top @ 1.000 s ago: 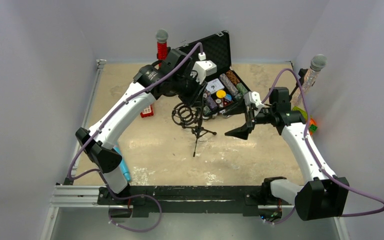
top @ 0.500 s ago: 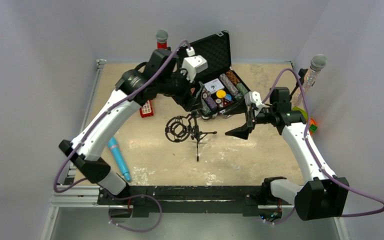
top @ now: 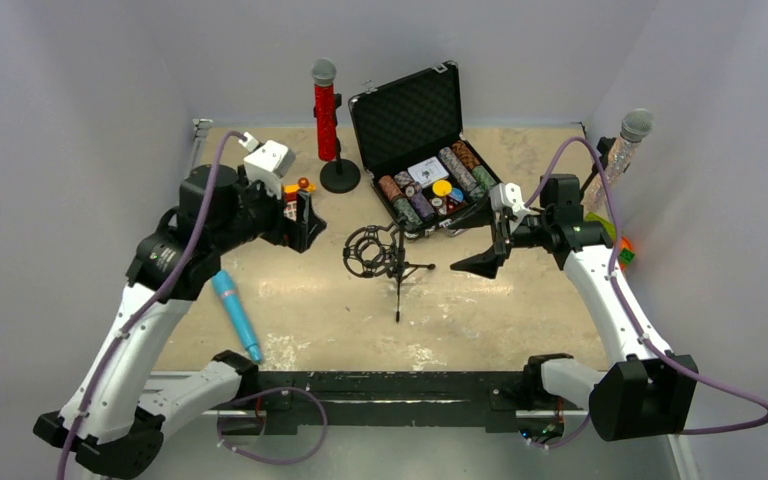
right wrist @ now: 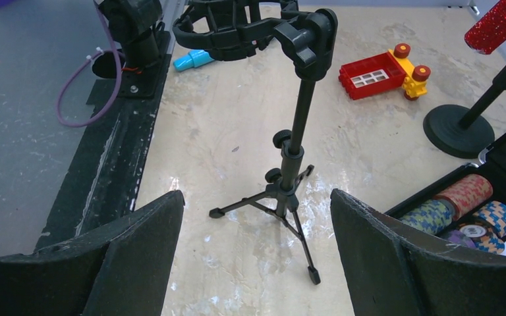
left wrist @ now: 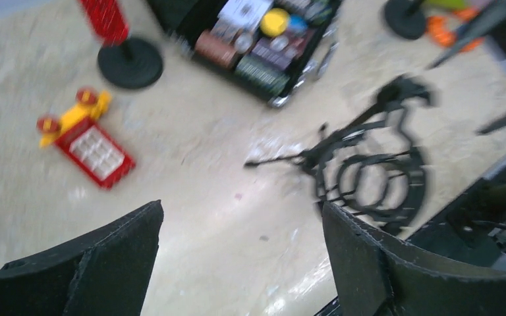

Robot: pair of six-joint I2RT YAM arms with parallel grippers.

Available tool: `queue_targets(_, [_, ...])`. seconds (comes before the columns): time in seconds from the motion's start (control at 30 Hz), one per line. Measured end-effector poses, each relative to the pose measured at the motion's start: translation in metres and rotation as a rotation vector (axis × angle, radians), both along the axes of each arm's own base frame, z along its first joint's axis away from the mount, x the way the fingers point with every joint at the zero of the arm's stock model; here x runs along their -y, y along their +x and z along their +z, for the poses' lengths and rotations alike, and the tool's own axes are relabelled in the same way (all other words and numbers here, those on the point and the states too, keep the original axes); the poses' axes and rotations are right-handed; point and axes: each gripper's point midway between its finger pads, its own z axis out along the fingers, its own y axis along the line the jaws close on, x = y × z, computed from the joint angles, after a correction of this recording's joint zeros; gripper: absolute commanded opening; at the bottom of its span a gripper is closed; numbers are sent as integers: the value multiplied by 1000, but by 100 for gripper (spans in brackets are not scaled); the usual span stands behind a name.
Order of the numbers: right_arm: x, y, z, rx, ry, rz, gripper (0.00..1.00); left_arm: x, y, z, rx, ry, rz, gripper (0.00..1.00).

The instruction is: Attach the microphones to the stand

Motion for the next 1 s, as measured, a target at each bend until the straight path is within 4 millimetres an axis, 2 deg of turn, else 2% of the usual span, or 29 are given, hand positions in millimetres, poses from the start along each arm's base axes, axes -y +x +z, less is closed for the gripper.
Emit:
queue_targets(0.13, [0, 0, 0, 2, 0, 0, 85, -47, 21, -92, -216, 69, 260, 94])
queue_targets(0.2, [0, 0, 0, 3, -1, 0, 85, -81, 30, -147, -364, 79, 437, 94])
queue_targets(0.3, [0, -1, -1, -1, -1, 1, 85, -128, 23, -210, -540, 80, 691, 94])
queue_targets(0.33, [0, -1, -1, -3, -1, 1, 85, -138, 18, -222, -574, 79, 758, 96])
queue_targets(0.4, [0, -1, -1, -3, -2, 1, 85, -150, 15, -231, -592, 73, 851, 99])
queue_targets(0.57, [0, -2, -2, -4, -2, 3, 85, -180, 21, -236, -543, 41, 1101, 99])
queue_targets(0.77, [0, -3, -1, -8, -2, 5, 85, -224, 0, -267, -609, 20, 1374, 91])
queue_targets(0.9, [0, -4, 1, 0, -1, 8, 85, -226, -2, -283, -670, 14, 1427, 87])
queue_targets(1.0, [1, -4, 4, 10, 1, 10, 85, -222, -8, -306, -786, 36, 1465, 84])
